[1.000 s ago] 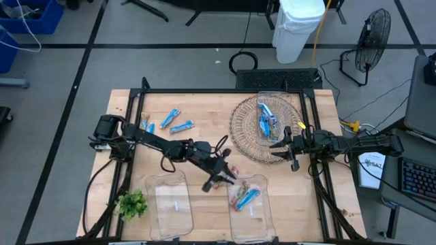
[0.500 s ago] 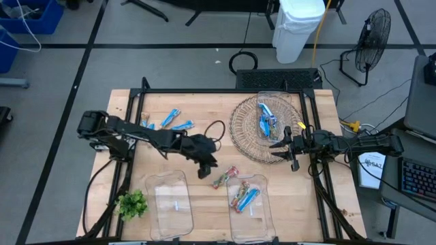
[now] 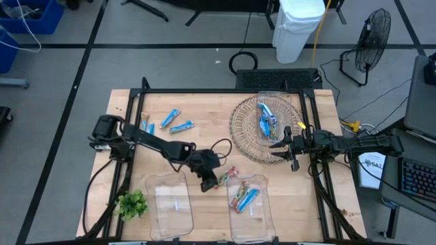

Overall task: Pick and place Granola Bars by type
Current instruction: Put the red granola bar into the bottom middle transparent bin

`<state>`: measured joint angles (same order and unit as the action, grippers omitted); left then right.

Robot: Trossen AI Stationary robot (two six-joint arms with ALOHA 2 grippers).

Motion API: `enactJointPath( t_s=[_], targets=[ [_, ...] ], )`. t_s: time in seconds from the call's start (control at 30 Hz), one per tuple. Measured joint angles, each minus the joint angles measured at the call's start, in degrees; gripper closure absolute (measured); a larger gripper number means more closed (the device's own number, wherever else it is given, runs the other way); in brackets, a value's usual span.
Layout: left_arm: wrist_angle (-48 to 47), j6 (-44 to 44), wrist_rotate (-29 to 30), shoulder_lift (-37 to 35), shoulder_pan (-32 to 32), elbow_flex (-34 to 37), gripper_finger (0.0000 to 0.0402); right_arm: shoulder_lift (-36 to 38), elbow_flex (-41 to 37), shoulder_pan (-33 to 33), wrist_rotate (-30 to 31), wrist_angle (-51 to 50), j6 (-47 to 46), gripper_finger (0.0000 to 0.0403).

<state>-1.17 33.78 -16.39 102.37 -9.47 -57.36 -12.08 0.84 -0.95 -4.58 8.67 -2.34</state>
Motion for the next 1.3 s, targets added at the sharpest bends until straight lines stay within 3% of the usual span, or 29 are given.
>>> enactJointPath(
  t_s=[0.33, 0.57, 0.8, 1.03, 1.3],
  targets=[
    [7.31, 1.89, -9.6, 7.53, 0.35, -0.04, 0.0268, -0.02, 0.0, 0.0, 0.0, -0.09, 0.02, 0.0289],
    [7.8, 3.89, -10.92, 9.78, 2.39, -0.13, 0.0268, -0.04, 0.0, -0.01, 0.0, 0.04, 0.02, 0.0289],
    [3.39, -0.21, -3.31, 6.17, 3.93, -0.02, 0.0268, -0.04, 0.0, -0.01, 0.0, 0.02, 0.02, 0.0289],
    [-9.32, -0.1, 11.63, 3.52, 5.86, -0.02, 0.0268, -0.04, 0.0, 0.0, 0.0, -0.01, 0.02, 0.0289],
    [-12.01, 1.06, 15.25, 3.43, 7.34, -0.15, 0.0268, -0.07, 0.0, -0.01, 0.0, 0.02, 0.02, 0.0289]
  ],
)
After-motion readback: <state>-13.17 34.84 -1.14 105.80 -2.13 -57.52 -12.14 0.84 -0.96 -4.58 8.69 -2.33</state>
